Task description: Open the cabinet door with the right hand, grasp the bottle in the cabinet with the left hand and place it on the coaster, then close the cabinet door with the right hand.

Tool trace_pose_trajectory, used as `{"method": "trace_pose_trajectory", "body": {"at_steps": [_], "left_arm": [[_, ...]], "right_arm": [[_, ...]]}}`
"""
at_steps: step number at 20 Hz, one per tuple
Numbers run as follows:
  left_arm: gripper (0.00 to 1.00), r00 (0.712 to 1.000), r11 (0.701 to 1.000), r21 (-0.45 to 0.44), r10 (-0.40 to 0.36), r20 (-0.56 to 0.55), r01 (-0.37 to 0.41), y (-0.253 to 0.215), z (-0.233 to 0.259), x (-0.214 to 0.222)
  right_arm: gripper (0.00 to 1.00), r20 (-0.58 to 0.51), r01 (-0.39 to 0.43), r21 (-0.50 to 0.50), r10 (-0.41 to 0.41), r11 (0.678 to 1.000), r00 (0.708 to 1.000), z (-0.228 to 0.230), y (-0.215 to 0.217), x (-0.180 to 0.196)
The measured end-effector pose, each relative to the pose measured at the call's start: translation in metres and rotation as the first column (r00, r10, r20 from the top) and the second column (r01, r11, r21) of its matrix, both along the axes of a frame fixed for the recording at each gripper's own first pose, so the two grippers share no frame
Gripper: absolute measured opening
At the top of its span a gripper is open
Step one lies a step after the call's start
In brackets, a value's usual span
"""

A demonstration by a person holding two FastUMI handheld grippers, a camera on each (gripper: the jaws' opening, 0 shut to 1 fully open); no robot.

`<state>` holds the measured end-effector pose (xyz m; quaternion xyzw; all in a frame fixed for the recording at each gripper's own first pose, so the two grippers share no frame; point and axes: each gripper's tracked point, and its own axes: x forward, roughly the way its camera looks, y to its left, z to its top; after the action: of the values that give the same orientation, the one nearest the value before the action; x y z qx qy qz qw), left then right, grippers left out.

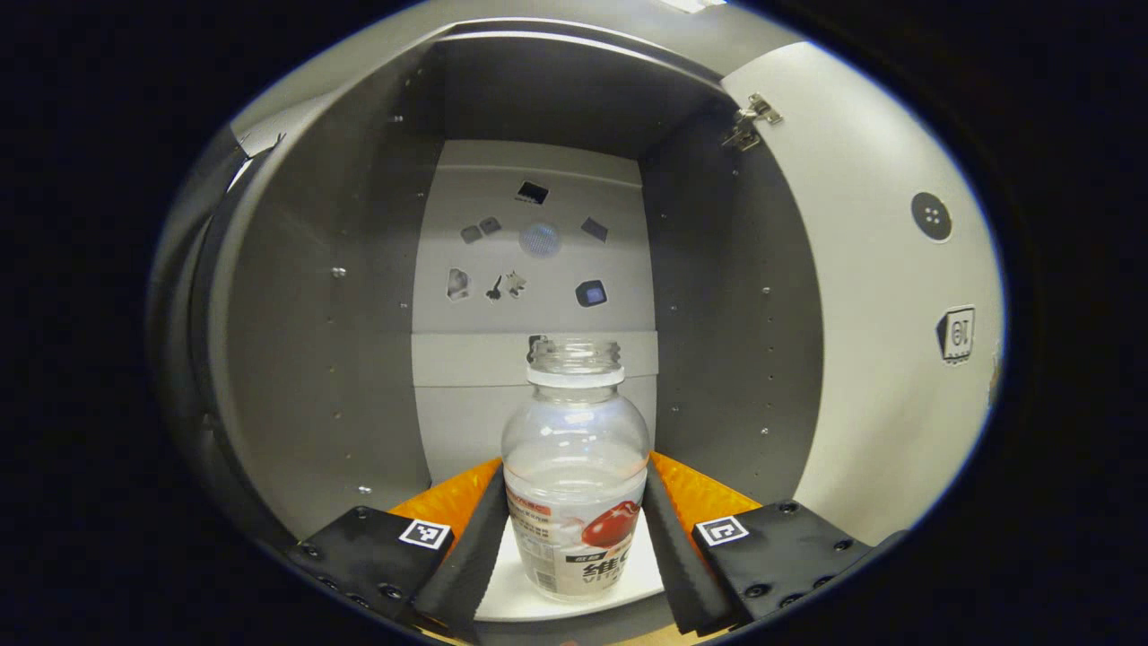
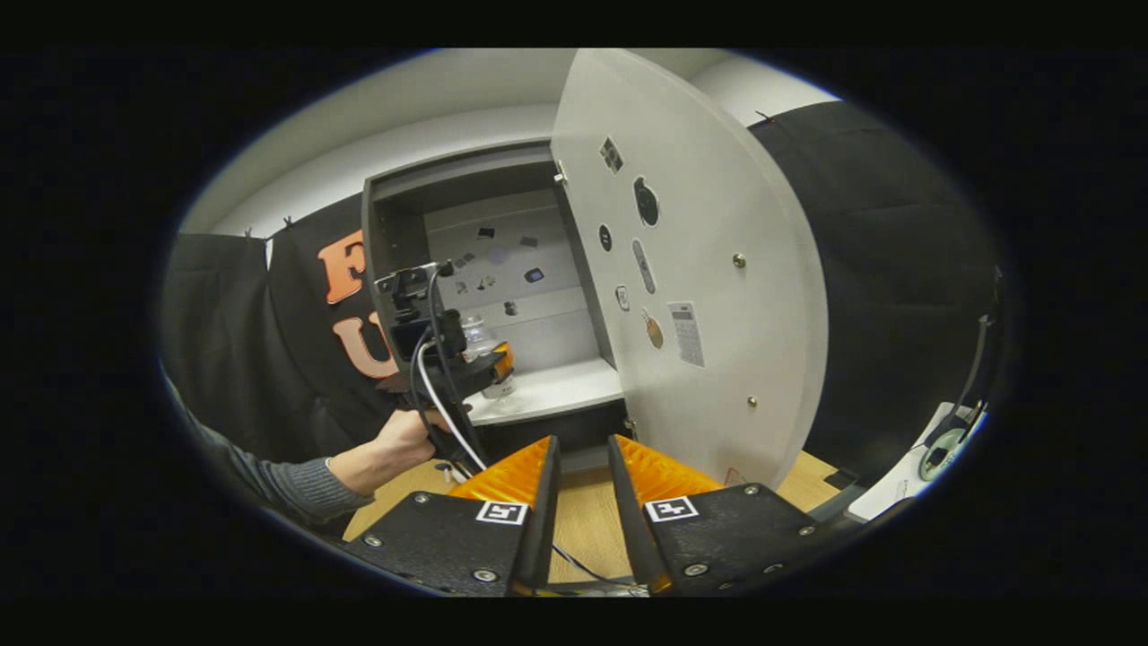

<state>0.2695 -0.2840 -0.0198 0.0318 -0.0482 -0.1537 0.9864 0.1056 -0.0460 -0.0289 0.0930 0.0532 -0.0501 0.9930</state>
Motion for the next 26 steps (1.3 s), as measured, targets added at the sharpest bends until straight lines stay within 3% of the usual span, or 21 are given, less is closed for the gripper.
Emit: {"method": "trace_pose_trajectory", "body": {"at_steps": [8, 15, 22, 26], "left_arm": [[0.86, 0.993, 0.993, 0.014, 0.121, 0.007, -0.121, 0.084, -0.042, -0.131], [0.84, 0.973, 0.975, 0.034, 0.223, -0.059, -0.222, 0.153, -0.146, -0.208], [0.84, 0.952, 0.955, 0.057, 0.296, -0.075, -0.293, 0.194, -0.242, -0.219], [0.84, 0.947, 0.955, 0.052, 0.296, -0.121, -0.292, 0.197, -0.292, -0.220]], "right_arm": [[0.38, -0.010, -0.069, 0.015, 0.069, 0.998, 0.998, -0.011, 0.011, -0.049], [0.42, -0.037, -0.087, 0.028, 0.088, 0.996, 0.995, -0.023, 0.011, -0.082], [0.42, -0.130, -0.027, 0.069, 0.036, 0.997, 0.991, -0.066, -0.004, -0.085], [0.42, -0.200, -0.024, 0.057, 0.035, 0.998, 0.979, -0.098, -0.003, -0.080]]}}
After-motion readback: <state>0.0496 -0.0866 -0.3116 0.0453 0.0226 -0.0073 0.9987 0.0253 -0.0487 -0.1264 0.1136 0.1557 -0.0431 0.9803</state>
